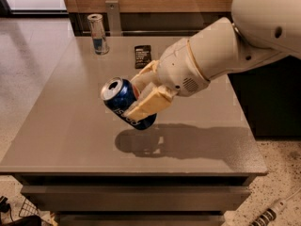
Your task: Knock pepsi can over
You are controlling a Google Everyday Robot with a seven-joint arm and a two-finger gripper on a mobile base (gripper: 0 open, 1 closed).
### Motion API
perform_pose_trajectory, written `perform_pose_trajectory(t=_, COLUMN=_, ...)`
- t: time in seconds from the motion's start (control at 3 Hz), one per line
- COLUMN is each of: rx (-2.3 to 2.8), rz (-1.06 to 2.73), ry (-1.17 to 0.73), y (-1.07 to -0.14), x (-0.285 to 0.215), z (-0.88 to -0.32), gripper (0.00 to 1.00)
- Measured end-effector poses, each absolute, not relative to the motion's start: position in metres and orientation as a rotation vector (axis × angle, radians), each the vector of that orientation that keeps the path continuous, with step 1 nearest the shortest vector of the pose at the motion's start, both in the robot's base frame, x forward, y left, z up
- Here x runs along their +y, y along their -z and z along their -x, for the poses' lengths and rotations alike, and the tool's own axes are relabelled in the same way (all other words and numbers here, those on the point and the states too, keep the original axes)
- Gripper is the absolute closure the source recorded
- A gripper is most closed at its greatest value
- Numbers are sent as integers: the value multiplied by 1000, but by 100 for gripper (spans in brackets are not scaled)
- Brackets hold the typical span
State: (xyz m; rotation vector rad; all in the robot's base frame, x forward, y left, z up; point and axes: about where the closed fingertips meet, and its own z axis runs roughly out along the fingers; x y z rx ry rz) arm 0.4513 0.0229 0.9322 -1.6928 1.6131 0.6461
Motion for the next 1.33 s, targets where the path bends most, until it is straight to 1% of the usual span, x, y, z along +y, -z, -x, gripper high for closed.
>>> perform_pose_trajectory(t=0.67, rx=1897, rz=1793, ry=-386, y=-914, x=5, z=-468, gripper=100)
perform_pose_trajectory(t=1.0, rx=1971, rz=1847, ry=-230, y=-893, x=8, z=-462, gripper=100)
perform_pose_trajectory(t=1.33, rx=1986, rz=1923, ry=-111, y=-861, x=17, z=-454, gripper=100)
